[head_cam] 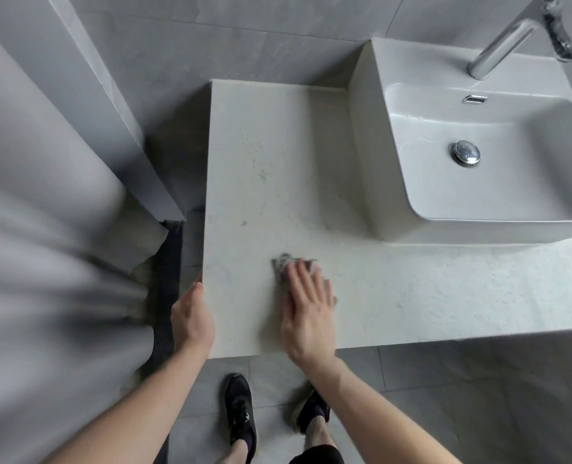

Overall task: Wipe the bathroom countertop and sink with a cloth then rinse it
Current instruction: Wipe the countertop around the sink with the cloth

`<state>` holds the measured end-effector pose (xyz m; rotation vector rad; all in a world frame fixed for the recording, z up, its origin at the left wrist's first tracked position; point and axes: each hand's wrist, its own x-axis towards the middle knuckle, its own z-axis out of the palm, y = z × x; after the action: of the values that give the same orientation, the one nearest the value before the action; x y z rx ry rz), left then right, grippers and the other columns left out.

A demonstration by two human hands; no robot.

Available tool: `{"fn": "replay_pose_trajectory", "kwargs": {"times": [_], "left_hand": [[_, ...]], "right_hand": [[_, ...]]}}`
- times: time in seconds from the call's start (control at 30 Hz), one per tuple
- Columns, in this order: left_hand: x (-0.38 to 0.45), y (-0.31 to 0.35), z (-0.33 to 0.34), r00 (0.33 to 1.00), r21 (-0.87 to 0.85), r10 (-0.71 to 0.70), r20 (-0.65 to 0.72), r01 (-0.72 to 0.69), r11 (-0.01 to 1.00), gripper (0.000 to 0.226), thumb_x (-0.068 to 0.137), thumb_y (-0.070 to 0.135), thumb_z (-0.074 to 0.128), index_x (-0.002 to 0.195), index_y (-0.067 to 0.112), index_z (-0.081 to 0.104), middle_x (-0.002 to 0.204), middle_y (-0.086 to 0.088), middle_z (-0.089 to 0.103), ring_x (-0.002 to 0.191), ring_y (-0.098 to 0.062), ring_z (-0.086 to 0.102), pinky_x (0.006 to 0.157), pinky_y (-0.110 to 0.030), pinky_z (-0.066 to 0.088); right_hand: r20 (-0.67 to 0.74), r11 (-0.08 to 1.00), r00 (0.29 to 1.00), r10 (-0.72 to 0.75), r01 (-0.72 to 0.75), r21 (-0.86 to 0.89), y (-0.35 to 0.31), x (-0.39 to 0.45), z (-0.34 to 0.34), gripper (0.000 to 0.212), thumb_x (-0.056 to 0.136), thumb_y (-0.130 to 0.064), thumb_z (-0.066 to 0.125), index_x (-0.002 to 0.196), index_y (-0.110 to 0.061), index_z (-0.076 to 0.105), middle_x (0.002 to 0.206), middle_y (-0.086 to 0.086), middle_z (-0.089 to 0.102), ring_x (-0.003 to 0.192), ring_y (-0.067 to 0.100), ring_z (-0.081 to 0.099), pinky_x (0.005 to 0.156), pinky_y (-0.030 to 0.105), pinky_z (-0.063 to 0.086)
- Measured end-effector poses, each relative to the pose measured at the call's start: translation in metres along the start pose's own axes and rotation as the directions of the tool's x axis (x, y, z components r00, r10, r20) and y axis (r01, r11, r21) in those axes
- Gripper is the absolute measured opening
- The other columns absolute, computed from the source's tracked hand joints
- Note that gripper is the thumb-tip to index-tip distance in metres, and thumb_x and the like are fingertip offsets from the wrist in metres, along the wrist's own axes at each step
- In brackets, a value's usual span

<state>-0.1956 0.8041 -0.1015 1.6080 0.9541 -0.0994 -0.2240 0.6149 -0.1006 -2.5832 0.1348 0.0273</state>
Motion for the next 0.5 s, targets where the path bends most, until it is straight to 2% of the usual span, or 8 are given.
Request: {"fn": "replay_pose_trajectory", "kwargs": {"times": [0.03,0.1,0.2,0.27,0.4,0.5], "left_hand": [[0.000,0.002,0.000,0.998,-0.061,-0.061,-0.019,0.060,0.996,0.034,0.100,0.024,0.049,0.078,0.004,0.065,0.076,0.002,0.065,0.077,-0.018,0.058,0.069,-0.031,0.044],[0.002,0.004,0.000,0.989,-0.169,-0.143,-0.032,0.136,0.976,0.028,0.101,0.020,0.052,0.079,0.010,0.066,0.077,0.004,0.065,0.076,-0.015,0.061,0.067,-0.024,0.047],[0.009,-0.003,-0.004,0.976,-0.281,-0.219,0.008,0.213,0.936,0.028,0.098,0.023,0.054,0.084,0.008,0.073,0.081,-0.006,0.072,0.087,-0.028,0.067,0.073,-0.031,0.051],[0.011,-0.005,-0.004,0.970,-0.313,-0.240,0.030,0.237,0.920,0.030,0.098,0.023,0.053,0.082,0.010,0.074,0.074,-0.005,0.074,0.084,-0.031,0.069,0.070,-0.031,0.053],[0.011,-0.007,-0.005,0.970,-0.236,-0.243,0.004,0.237,0.943,0.031,0.093,0.033,0.055,0.082,0.012,0.074,0.084,-0.009,0.075,0.092,-0.033,0.071,0.075,-0.034,0.052],[0.006,-0.004,-0.005,0.979,-0.137,-0.202,-0.003,0.199,0.970,0.040,0.097,0.040,0.050,0.080,0.011,0.071,0.086,-0.011,0.074,0.083,-0.030,0.070,0.074,-0.038,0.052]], "right_hand": [[0.034,0.998,0.998,-0.058,0.057,0.024,-0.017,-0.006,0.010,0.067,0.100,-0.016,0.050,0.163,-0.028,0.029,0.170,-0.009,0.022,0.161,0.017,0.004,0.129,0.050,0.010],[0.103,0.982,0.979,-0.176,0.167,0.090,-0.046,-0.019,0.025,0.073,0.096,-0.010,0.051,0.162,-0.029,0.029,0.170,-0.009,0.024,0.161,0.015,0.002,0.130,0.048,0.007],[0.191,0.949,0.934,-0.302,0.275,0.156,-0.067,-0.033,0.044,0.075,0.089,-0.006,0.050,0.159,-0.028,0.037,0.168,-0.008,0.032,0.161,0.014,0.005,0.130,0.045,0.008],[0.205,0.933,0.922,-0.329,0.284,0.220,-0.067,-0.036,0.047,0.074,0.084,-0.003,0.046,0.154,-0.027,0.047,0.163,-0.008,0.042,0.159,0.013,0.016,0.130,0.043,0.014],[0.065,0.910,0.975,-0.211,0.171,0.379,-0.044,-0.033,0.021,0.060,0.091,0.008,0.043,0.140,-0.019,0.064,0.149,-0.006,0.058,0.149,0.011,0.040,0.125,0.044,0.030],[-0.109,0.914,0.994,0.016,0.030,0.404,0.002,-0.025,-0.016,0.060,0.092,0.019,0.048,0.137,-0.016,0.067,0.145,-0.012,0.059,0.144,0.008,0.048,0.124,0.040,0.034]]}}
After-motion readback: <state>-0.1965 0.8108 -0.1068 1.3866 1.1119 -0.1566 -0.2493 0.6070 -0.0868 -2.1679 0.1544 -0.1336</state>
